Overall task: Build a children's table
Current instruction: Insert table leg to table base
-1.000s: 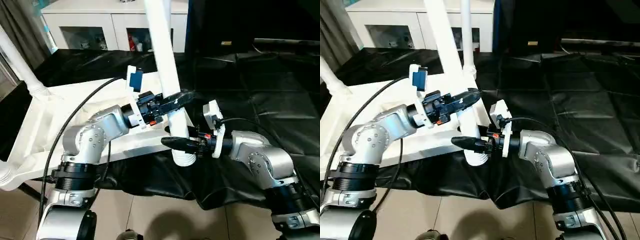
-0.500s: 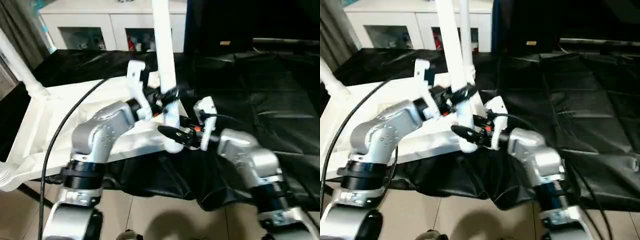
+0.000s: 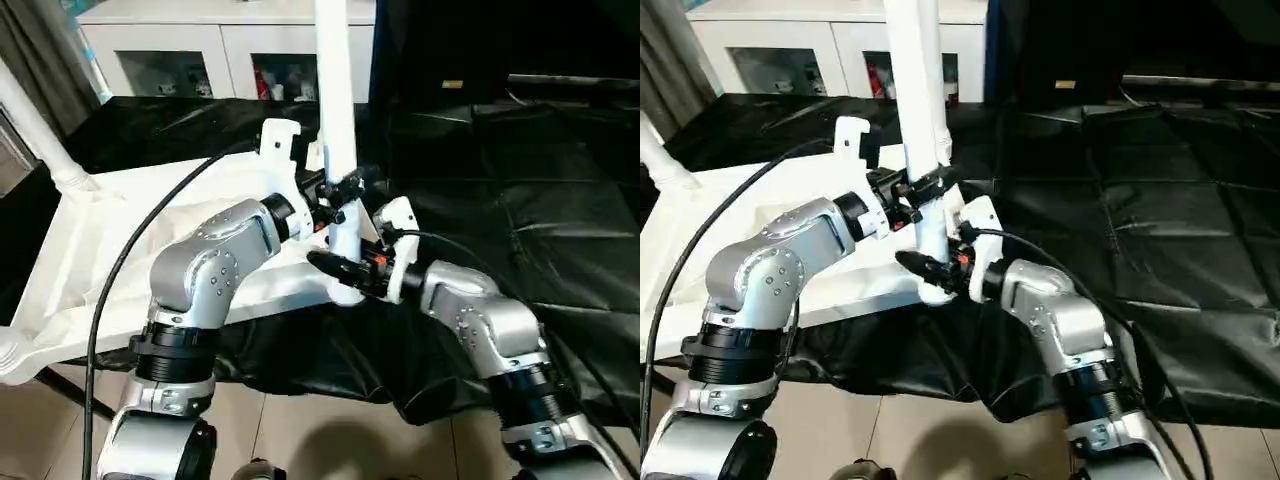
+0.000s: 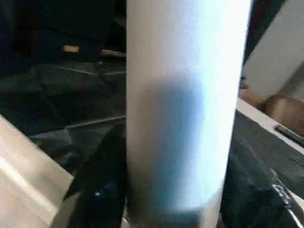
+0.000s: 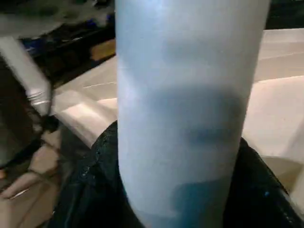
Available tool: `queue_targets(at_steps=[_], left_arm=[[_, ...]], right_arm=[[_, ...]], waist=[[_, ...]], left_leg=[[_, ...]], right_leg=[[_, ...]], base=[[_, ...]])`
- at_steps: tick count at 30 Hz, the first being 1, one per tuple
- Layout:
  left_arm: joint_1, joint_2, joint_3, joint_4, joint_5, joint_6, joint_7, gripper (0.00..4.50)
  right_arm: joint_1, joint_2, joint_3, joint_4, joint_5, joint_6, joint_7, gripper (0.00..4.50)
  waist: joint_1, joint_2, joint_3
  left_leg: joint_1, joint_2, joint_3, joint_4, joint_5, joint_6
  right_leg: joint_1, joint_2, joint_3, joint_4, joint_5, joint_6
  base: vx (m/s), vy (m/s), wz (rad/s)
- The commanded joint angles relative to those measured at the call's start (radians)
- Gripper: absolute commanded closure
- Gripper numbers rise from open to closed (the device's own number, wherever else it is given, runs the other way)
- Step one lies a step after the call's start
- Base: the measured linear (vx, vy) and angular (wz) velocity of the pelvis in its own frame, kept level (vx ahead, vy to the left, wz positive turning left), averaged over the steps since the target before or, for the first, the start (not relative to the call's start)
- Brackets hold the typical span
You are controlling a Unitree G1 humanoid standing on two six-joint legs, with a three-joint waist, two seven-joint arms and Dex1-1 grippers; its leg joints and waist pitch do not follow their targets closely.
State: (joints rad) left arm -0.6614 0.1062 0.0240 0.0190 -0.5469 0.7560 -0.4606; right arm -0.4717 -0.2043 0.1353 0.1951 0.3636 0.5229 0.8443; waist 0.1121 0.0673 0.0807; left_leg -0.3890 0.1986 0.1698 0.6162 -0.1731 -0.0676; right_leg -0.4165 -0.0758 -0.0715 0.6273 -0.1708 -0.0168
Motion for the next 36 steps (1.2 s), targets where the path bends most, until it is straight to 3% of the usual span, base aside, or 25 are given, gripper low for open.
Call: queue_targets(at_steps=[1,3,4,6,8,9,13,15,18,19,20,21,25,26,28,36], left_arm=[[0.007,0.026,-0.008,-0.008,-0.015,-0.018,-0.075,1.64],[0.022,0.047,-0.02,-0.008,-0.039,-0.034,-0.162,1.54],[0.031,0.059,-0.016,-0.009,-0.07,-0.015,-0.21,2.1],[0.038,0.069,-0.014,-0.006,-0.092,-0.007,-0.252,1.98],[0.043,0.085,-0.011,0.006,-0.118,0.016,-0.299,2.12],[0.043,0.085,-0.011,0.006,-0.118,0.016,-0.299,2.51],[0.037,0.081,0.0,0.025,-0.125,0.021,-0.295,2.62],[0.033,0.071,0.007,0.033,-0.121,0.01,-0.282,2.63],[0.031,0.07,0.01,0.033,-0.123,0.009,-0.28,2.66],[0.03,0.071,0.012,0.03,-0.126,0.011,-0.281,2.66],[0.032,0.073,0.013,0.027,-0.13,0.013,-0.284,2.66],[0.038,0.076,0.016,0.022,-0.137,0.014,-0.291,2.66],[0.044,0.08,0.016,0.023,-0.142,0.011,-0.306,2.66],[0.042,0.085,0.01,0.025,-0.147,0.009,-0.335,2.66],[0.038,0.091,0.003,0.025,-0.156,0.016,-0.363,2.66],[0.017,0.126,-0.036,0.01,-0.18,0.051,-0.46,2.66]], right_arm=[[0.011,-0.033,0.024,-0.057,0.034,0.025,0.081,2.46],[0.018,-0.052,0.033,-0.07,0.042,0.033,0.113,2.46],[0.021,-0.058,0.031,-0.077,0.053,0.04,0.128,2.46],[0.024,-0.066,0.03,-0.085,0.064,0.043,0.145,2.47],[0.027,-0.077,0.027,-0.091,0.071,0.043,0.166,2.48],[0.027,-0.077,0.027,-0.091,0.071,0.043,0.166,2.48],[0.024,-0.088,0.023,-0.096,0.079,0.045,0.176,2.49],[0.02,-0.083,0.021,-0.098,0.072,0.032,0.165,2.49],[0.017,-0.076,0.019,-0.097,0.066,0.025,0.155,2.49],[0.015,-0.076,0.017,-0.099,0.072,0.035,0.156,2.14],[0.012,-0.075,0.012,-0.102,0.082,0.053,0.154,1.93],[0.006,-0.075,0.003,-0.11,0.099,0.084,0.148,1.93],[0.001,-0.08,-0.003,-0.116,0.103,0.103,0.138,1.46],[-0.006,-0.092,-0.01,-0.112,0.119,0.123,0.156,1.41],[-0.011,-0.111,-0.008,-0.108,0.134,0.146,0.186,1.4],[-0.024,-0.189,0.059,-0.108,0.116,0.2,0.261,1.4]], waist=[[0.002,-0.002,-0.095],[0.002,-0.006,-0.096],[0.002,-0.005,-0.095],[0.001,-0.004,-0.096],[0.0,0.0,-0.096],[-0.001,-0.003,-0.094],[0.0,-0.004,-0.093],[0.0,-0.012,-0.094],[0.0,-0.007,-0.094],[-0.001,-0.011,-0.094],[0.0,-0.008,-0.094],[-0.002,-0.015,-0.094],[0.001,-0.011,-0.095],[-0.001,-0.023,-0.095],[0.002,-0.016,-0.097],[0.001,-0.018,-0.097]], left_leg=[[0.009,0.014,-0.008,-0.06,-0.153,0.036],[0.007,0.014,-0.008,-0.061,-0.149,0.041],[0.007,0.015,-0.008,-0.061,-0.151,0.04],[0.009,0.015,-0.007,-0.061,-0.16,0.037],[0.009,0.015,-0.008,-0.061,-0.167,0.035],[0.01,0.015,-0.007,-0.062,-0.175,0.036],[0.011,0.014,-0.007,-0.063,-0.18,0.029],[0.01,0.014,-0.006,-0.063,-0.171,0.029],[0.011,0.015,-0.008,-0.064,-0.177,0.026],[0.011,0.015,-0.006,-0.063,-0.177,0.026],[0.011,0.015,-0.007,-0.064,-0.174,0.027],[0.011,0.015,-0.006,-0.064,-0.172,0.028],[0.01,0.015,-0.006,-0.063,-0.158,0.03],[0.009,0.014,-0.005,-0.063,-0.149,0.032],[0.01,0.014,-0.006,-0.063,-0.143,0.036],[0.01,0.015,-0.005,-0.062,-0.152,0.033]], right_leg=[[0.063,-0.051,0.038,-0.085,-0.253,-0.151],[0.065,-0.051,0.038,-0.084,-0.245,-0.154],[0.064,-0.052,0.038,-0.083,-0.247,-0.156],[0.063,-0.052,0.038,-0.083,-0.255,-0.166],[0.062,-0.052,0.038,-0.082,-0.252,-0.173],[0.062,-0.051,0.037,-0.084,-0.261,-0.173],[0.062,-0.052,0.038,-0.088,-0.306,-0.157],[0.063,-0.052,0.039,-0.089,-0.313,-0.15],[0.06,-0.053,0.038,-0.089,-0.324,-0.146],[0.06,-0.052,0.039,-0.09,-0.323,-0.145],[0.061,-0.053,0.039,-0.089,-0.321,-0.146],[0.061,-0.052,0.039,-0.09,-0.32,-0.144],[0.061,-0.053,0.04,-0.087,-0.311,-0.144],[0.062,-0.051,0.04,-0.088,-0.304,-0.143],[0.062,-0.053,0.04,-0.084,-0.301,-0.147],[0.062,-0.052,0.041,-0.084,-0.294,-0.152]], base=[[0.0,0.0,0.0],[0.0,0.0,0.0],[0.0,0.0,0.0],[0.0,0.0,0.0],[0.0,0.0,0.0],[0.0,0.0,0.0],[0.0,0.0,0.0],[0.0,0.0,0.0],[0.0,0.0,0.0],[0.0,0.0,0.0],[0.0,0.0,0.0],[0.0,0.0,0.0],[0.0,0.0,0.0],[0.0,0.0,0.0],[0.0,0.0,0.0],[0.0,0.0,0.0]])
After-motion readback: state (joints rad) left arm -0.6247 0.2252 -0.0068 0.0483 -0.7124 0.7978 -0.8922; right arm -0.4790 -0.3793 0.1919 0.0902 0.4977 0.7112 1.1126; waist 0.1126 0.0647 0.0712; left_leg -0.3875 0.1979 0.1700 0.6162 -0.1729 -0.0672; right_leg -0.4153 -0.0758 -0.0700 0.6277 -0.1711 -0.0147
